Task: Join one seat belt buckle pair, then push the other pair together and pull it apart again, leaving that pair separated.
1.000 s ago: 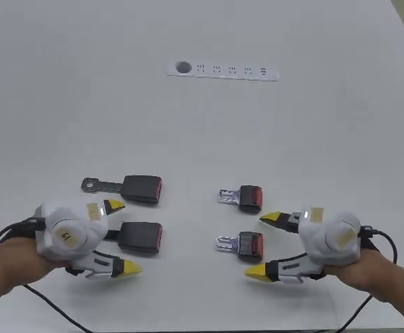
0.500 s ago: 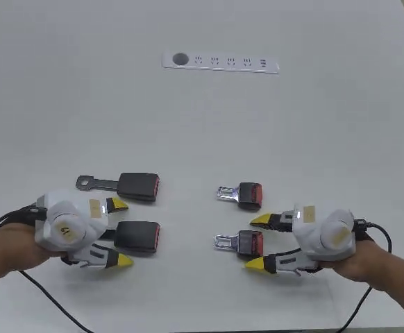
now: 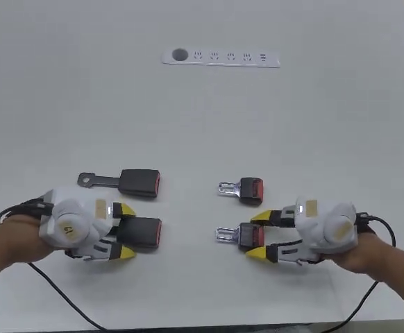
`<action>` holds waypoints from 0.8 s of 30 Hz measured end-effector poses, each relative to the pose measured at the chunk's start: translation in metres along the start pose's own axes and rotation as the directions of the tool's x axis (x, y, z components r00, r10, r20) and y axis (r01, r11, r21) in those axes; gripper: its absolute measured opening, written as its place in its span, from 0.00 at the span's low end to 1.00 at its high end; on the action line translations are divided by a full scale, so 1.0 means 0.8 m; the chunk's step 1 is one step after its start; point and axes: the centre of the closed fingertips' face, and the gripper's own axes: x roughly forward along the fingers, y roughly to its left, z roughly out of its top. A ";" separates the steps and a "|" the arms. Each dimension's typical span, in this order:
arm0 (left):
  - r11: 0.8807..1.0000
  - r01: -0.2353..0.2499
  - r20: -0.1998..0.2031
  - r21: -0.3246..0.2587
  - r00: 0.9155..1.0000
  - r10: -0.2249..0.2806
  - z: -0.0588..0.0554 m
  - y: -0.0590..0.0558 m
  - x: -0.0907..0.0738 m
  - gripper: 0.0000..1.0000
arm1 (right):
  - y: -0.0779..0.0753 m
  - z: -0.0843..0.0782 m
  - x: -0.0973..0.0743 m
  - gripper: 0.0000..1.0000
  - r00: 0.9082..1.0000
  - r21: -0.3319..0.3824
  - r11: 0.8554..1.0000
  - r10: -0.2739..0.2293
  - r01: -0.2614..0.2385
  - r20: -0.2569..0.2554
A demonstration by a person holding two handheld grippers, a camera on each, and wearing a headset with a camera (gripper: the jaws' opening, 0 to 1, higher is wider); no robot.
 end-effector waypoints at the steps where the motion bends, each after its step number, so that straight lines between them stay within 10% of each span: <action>1: 1.000 -0.001 -0.003 0.000 1.000 0.001 0.000 0.001 0.000 0.37 | -0.001 0.000 0.001 0.37 1.000 0.000 1.000 0.001 -0.001 0.000; 24: 1.000 0.011 -0.052 -0.004 0.999 -0.011 -0.001 0.002 0.001 0.36 | -0.001 0.003 0.007 0.36 0.998 -0.008 1.000 0.016 -0.015 0.066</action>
